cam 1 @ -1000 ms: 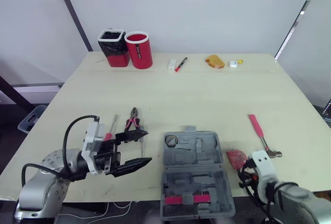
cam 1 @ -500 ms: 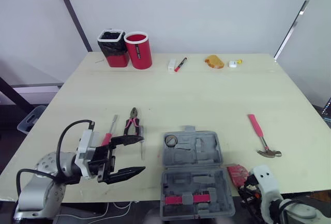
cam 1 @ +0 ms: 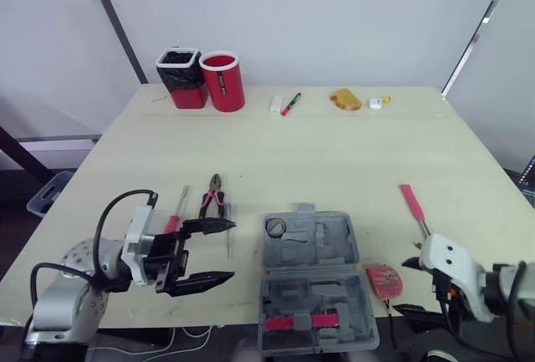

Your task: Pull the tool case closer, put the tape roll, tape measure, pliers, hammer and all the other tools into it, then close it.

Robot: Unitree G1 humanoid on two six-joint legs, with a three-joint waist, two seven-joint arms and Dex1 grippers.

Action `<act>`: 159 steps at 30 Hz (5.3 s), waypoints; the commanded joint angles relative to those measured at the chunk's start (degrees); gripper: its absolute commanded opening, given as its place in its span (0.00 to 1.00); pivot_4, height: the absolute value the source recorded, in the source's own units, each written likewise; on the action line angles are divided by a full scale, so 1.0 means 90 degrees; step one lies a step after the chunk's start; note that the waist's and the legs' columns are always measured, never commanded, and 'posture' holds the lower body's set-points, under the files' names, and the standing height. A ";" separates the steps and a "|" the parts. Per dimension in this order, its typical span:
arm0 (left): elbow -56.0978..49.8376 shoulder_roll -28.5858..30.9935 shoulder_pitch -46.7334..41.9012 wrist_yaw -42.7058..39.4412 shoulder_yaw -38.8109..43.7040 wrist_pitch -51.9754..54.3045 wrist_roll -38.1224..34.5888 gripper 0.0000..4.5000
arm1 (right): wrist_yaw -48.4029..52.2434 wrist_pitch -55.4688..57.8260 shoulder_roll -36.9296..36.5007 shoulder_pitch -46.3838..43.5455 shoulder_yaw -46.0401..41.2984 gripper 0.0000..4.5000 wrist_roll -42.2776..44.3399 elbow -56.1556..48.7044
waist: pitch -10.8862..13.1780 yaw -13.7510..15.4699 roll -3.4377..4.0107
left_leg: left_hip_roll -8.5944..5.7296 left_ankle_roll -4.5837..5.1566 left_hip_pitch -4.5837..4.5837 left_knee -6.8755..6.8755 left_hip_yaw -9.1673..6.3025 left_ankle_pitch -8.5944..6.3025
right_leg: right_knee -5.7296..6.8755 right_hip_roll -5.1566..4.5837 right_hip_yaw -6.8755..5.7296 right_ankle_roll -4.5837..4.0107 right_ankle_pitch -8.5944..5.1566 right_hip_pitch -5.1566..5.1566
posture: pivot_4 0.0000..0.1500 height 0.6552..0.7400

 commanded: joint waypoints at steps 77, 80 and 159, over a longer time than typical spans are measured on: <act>-0.0474 -0.0360 0.0925 0.1110 0.0806 0.0029 -0.0193 1.00 | 0.2032 0.0300 0.3547 -0.7340 0.5683 0.64 -0.4120 0.5799 | 0.0023 -0.0023 0.0018 | 0.0007 -0.0001 0.0057 0.0011 0.0113 0.0000 | 0.0077 0.0001 0.0076 -0.0011 0.0006 -0.0011 | 1.00 1.00; -0.0476 -0.0376 0.0906 0.1123 0.0804 0.0032 -0.0186 1.00 | 0.2015 0.0240 0.3625 -0.7317 0.5681 0.64 -0.4185 0.5893 | 0.0023 -0.0025 0.0018 | 0.0007 -0.0001 0.0057 0.0011 0.0115 0.0000 | 0.0078 0.0001 0.0076 -0.0011 0.0006 -0.0011 | 1.00 1.00; -0.0155 -0.0998 0.1323 0.2487 0.0884 0.0081 0.0200 1.00 | -0.1513 -0.3174 0.4353 -0.2025 0.0666 0.26 -0.1038 0.4170 | -0.0010 0.0006 -0.0015 | 0.0051 -0.0002 0.0067 -0.0015 0.0121 -0.0002 | 0.0044 0.0022 0.0106 -0.0021 0.0010 -0.0009 | 1.00 1.00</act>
